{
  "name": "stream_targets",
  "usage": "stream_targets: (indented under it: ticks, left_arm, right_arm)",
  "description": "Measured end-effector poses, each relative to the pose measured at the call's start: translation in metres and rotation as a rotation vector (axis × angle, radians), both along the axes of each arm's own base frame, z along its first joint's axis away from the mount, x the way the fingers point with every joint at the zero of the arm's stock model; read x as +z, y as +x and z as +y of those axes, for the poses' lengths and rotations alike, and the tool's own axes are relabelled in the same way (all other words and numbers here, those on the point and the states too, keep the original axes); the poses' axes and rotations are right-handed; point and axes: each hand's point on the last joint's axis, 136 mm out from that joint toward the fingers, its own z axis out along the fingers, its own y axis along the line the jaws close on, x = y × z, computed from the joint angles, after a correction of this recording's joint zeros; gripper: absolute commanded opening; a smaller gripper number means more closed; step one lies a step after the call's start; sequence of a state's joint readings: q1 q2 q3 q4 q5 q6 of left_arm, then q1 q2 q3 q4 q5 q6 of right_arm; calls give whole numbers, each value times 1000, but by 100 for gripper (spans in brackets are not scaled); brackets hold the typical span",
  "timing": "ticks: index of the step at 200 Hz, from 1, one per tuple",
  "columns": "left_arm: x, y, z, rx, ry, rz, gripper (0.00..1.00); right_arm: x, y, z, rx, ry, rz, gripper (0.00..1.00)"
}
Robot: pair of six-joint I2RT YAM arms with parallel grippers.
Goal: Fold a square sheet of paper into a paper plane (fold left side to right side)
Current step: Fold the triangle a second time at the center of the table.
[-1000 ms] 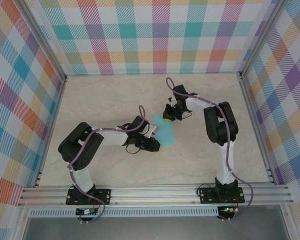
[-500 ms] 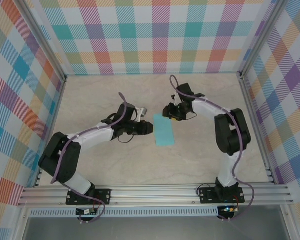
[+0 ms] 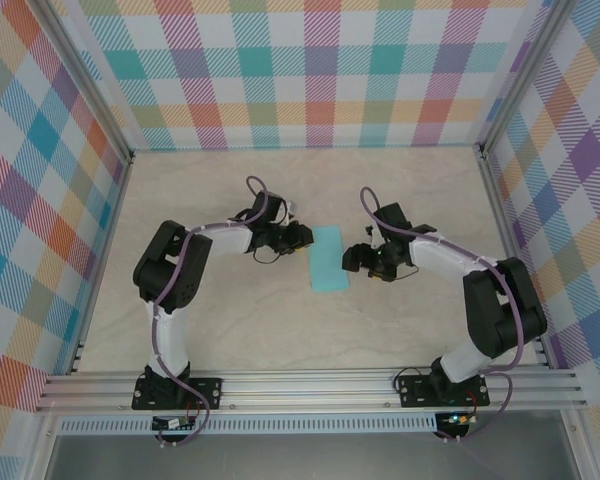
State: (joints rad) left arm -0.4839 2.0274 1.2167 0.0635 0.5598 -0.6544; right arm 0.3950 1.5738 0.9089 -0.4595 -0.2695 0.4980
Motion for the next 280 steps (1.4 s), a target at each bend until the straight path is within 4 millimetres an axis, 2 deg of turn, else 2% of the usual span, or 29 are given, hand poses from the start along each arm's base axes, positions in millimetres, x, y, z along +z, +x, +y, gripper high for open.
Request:
stream_targets:
  ticks: [41, 73, 154, 226, 280]
  left_arm:
    - [-7, 8, -5, -3, 5, 6, 24]
    - [-19, 6, -5, -14, 26, 25, 23]
    - [-21, 5, -4, -27, 45, 15, 22]
    - [-21, 5, -4, -28, 45, 14, 22]
    - [-14, -1, 0, -43, 57, -18, 39]
  right_arm:
    - [0, 4, 7, -7, 37, 5, 73]
    - [-5, 7, 13, -8, 55, 40, 72]
    - [-8, 37, 37, -5, 129, 98, 66]
    - [-22, 32, 44, -12, 162, 175, 59]
    - [-19, 35, 48, -25, 189, 175, 47]
